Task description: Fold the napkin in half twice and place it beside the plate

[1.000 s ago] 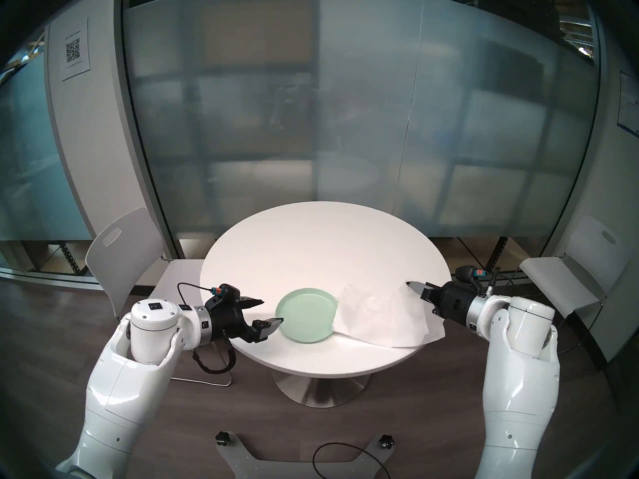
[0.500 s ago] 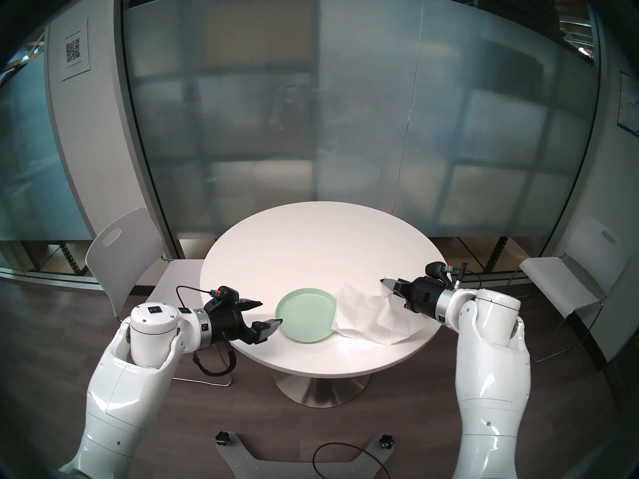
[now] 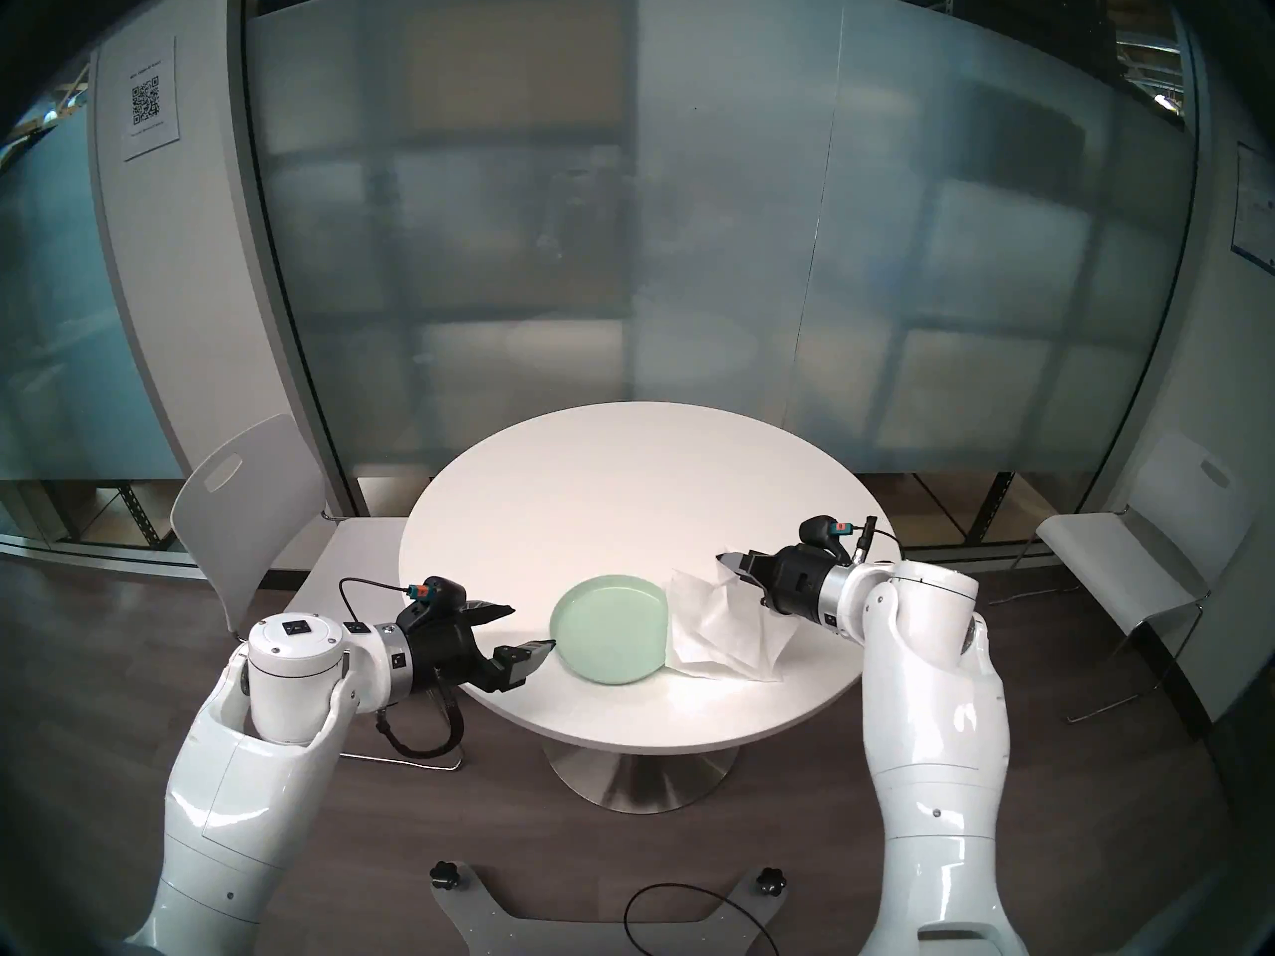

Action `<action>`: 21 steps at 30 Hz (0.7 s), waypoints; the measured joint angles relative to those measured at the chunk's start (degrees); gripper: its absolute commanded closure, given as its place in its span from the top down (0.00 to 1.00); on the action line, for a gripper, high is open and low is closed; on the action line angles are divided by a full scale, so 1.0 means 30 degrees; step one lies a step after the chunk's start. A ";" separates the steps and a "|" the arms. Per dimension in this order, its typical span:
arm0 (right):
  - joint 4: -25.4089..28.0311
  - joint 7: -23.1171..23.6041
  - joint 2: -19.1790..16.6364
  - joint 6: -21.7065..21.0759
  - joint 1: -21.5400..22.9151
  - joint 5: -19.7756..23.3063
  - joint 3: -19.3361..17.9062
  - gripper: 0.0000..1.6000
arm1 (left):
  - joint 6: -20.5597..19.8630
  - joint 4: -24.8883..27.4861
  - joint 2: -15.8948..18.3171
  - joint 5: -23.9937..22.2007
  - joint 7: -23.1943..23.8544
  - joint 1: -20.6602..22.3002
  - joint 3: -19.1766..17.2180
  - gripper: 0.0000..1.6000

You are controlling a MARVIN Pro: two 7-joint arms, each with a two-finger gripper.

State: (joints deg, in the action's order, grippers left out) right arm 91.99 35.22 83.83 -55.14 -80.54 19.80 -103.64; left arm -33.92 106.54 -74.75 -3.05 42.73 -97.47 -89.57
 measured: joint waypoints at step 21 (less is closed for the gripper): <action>-0.1926 -0.0855 -0.0509 0.0000 0.0954 0.1020 0.1954 0.00 | 0.0099 0.0423 -0.0044 -0.0072 -0.0008 -0.0597 -0.0397 1.00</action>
State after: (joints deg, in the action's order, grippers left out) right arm 86.22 32.66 82.30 -55.14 -77.68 22.86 -97.78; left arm -33.63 107.81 -74.88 -3.27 42.71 -99.26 -90.76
